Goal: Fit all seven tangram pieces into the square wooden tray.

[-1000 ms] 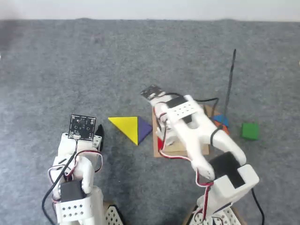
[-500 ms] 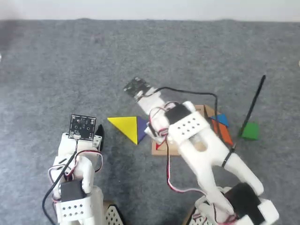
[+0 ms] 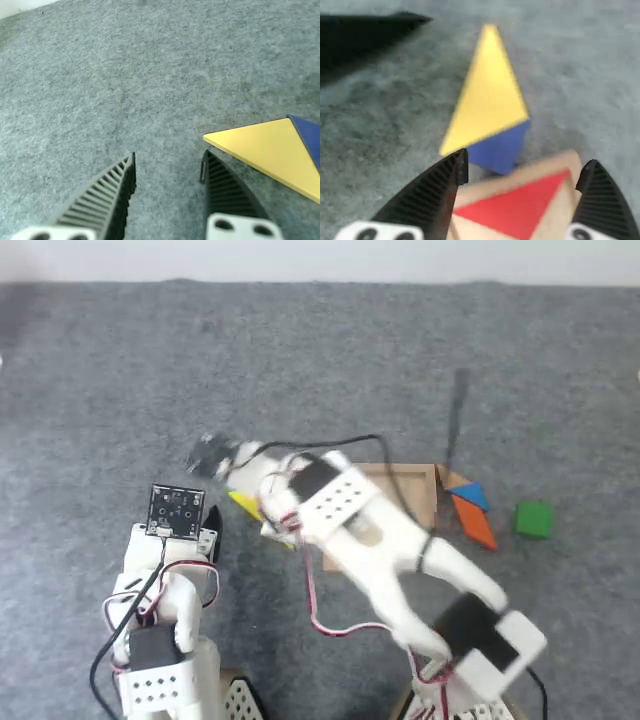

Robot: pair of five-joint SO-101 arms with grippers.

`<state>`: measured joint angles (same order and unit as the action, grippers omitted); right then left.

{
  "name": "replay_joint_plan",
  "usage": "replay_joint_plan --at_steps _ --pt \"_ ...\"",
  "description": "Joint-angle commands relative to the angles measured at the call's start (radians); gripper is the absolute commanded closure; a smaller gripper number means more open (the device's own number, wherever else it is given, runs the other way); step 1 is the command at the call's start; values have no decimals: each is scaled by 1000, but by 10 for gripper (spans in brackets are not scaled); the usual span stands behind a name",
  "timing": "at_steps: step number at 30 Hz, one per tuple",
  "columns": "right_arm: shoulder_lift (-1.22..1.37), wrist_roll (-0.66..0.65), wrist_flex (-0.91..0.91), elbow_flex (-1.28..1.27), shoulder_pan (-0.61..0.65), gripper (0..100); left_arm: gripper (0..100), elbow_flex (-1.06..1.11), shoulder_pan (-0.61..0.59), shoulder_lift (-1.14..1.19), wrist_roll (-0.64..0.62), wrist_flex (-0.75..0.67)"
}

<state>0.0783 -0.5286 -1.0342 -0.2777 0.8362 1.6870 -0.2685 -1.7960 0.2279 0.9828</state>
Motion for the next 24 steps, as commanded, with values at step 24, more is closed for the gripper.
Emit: replay_joint_plan --at_steps 24 --pt "420 -101 36 342 13 574 792 -4 -9 -17 6 284"
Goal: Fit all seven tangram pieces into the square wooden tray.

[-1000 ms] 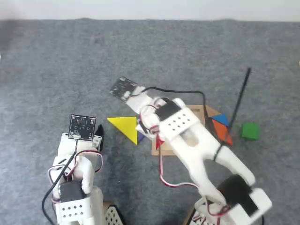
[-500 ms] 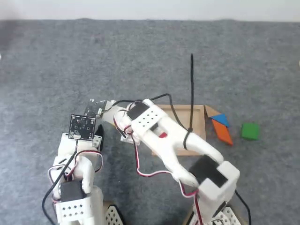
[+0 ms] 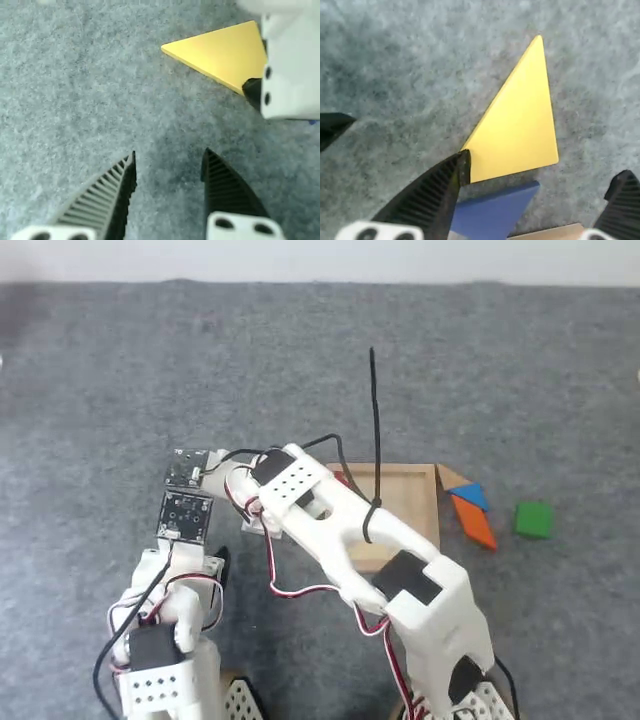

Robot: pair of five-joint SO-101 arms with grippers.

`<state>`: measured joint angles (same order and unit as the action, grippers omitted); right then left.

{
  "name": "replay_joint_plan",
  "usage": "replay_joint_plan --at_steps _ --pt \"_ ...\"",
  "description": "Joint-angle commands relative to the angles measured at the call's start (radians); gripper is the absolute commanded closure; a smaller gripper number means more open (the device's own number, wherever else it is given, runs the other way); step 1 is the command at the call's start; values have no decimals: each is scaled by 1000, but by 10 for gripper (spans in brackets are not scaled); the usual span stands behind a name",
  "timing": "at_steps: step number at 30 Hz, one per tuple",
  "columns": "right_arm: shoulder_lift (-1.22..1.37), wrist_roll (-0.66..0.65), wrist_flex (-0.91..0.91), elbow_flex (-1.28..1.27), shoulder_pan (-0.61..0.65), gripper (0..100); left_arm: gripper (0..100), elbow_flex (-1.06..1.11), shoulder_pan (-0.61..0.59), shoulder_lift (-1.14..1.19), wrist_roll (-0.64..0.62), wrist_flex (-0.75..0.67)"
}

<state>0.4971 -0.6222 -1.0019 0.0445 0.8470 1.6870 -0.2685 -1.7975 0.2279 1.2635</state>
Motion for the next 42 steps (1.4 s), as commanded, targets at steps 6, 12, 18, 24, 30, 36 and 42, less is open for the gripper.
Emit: replay_joint_plan --at_steps 6,12,18,24,30,36,42 --pt "-24 -6 -36 21 -19 575 792 -4 -8 -15 6 3" --pt "-18 35 -35 21 -13 575 792 -4 -8 -15 6 3" --pt "-30 40 -47 21 -21 575 791 -7 21 -15 11 2" --pt "-189 72 -120 18 -88 575 791 -113 -155 -15 233 -189" --pt "-478 149 -312 18 -156 577 791 -331 -203 -8 121 -192" --pt "-820 192 -478 14 -240 578 791 -535 -199 169 110 -89" --pt "-938 170 -499 -206 -424 578 791 -865 -55 730 110 69"
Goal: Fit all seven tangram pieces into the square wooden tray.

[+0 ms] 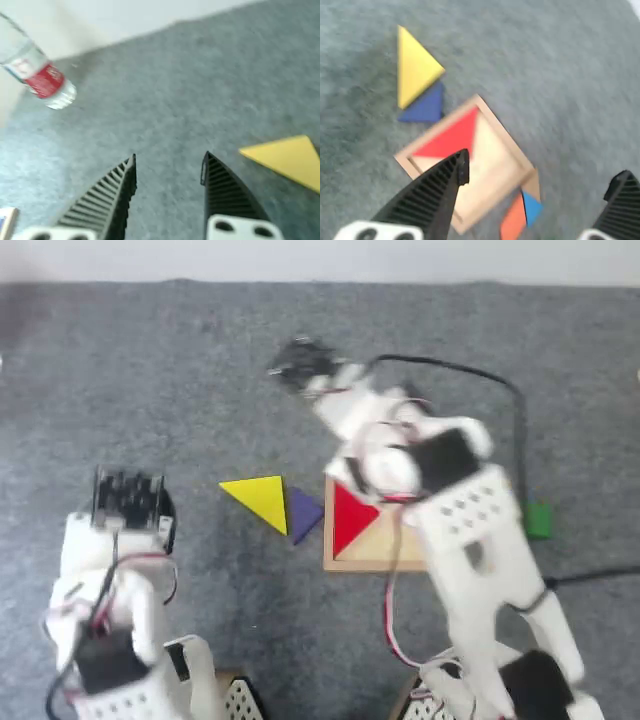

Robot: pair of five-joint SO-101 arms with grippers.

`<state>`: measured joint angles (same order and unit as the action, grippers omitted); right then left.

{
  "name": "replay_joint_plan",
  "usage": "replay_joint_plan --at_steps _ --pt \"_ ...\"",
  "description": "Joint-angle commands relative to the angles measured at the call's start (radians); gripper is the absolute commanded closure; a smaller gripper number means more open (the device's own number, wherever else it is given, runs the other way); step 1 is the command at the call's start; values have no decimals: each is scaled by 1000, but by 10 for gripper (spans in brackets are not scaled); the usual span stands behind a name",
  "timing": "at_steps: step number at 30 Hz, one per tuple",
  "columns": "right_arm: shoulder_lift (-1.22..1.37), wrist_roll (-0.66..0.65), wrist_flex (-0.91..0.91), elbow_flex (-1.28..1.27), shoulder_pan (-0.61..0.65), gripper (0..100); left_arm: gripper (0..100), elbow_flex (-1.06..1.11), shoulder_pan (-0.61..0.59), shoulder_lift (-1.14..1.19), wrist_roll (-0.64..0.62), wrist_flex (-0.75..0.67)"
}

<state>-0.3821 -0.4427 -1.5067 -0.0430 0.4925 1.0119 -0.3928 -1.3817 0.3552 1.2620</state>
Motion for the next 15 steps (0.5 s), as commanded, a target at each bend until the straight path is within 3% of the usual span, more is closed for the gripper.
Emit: replay_joint_plan --at_steps 1,8,15 --pt "-64 -32 36 -193 -96 578 790 -255 95 422 -17 87" --pt "-259 -137 437 -804 -390 576 712 -711 196 1132 -178 155" --pt "-440 -135 536 -1089 -481 578 711 -817 213 1545 -226 92"
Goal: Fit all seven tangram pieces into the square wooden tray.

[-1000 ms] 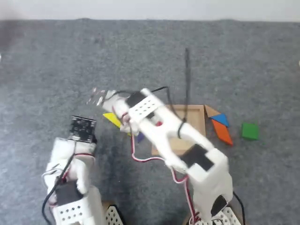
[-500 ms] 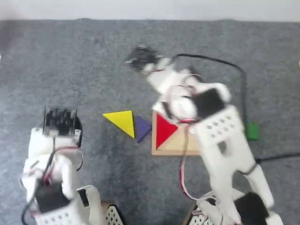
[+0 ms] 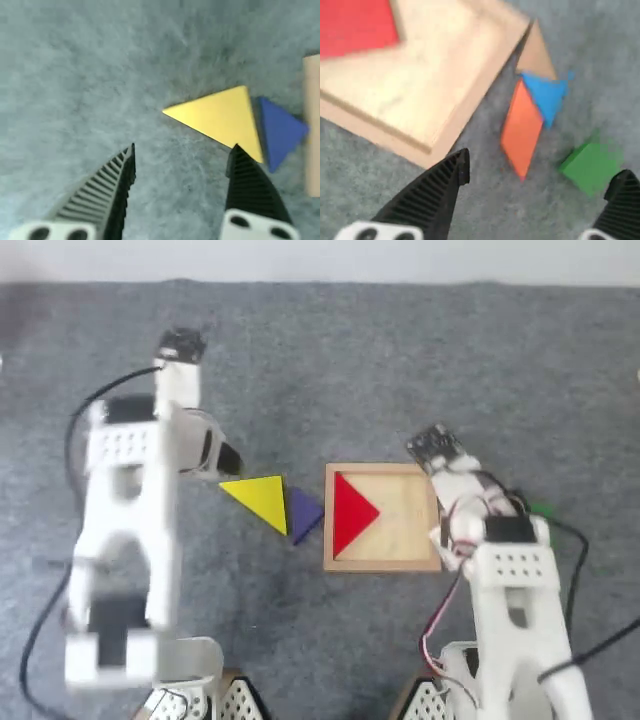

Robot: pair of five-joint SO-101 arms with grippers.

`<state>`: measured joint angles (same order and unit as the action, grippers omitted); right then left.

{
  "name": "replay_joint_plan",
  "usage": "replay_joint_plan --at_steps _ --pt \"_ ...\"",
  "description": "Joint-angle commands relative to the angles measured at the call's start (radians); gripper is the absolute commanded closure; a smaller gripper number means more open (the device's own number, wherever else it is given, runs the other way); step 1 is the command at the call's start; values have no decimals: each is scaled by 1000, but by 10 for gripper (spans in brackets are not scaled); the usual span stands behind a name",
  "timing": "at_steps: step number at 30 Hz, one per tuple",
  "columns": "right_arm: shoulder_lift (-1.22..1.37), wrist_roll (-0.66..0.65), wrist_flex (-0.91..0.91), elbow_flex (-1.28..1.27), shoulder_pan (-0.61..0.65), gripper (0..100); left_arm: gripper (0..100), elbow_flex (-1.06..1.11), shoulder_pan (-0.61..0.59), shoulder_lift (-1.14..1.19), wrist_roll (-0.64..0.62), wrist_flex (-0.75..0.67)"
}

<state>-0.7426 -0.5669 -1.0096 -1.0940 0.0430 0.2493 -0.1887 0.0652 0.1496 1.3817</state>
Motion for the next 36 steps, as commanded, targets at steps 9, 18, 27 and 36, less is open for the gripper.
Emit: replay_joint_plan --at_steps 9,18,27,36 --pt "-128 29 128 -158 -28 578 711 -64 77 203 -21 -49" --pt "-128 28 143 -198 -30 578 712 -65 170 347 -25 -112" --pt "-127 28 182 -219 -30 578 711 -84 203 216 -133 -78" --pt "-127 28 182 -224 -30 578 711 -171 245 328 -371 -212"
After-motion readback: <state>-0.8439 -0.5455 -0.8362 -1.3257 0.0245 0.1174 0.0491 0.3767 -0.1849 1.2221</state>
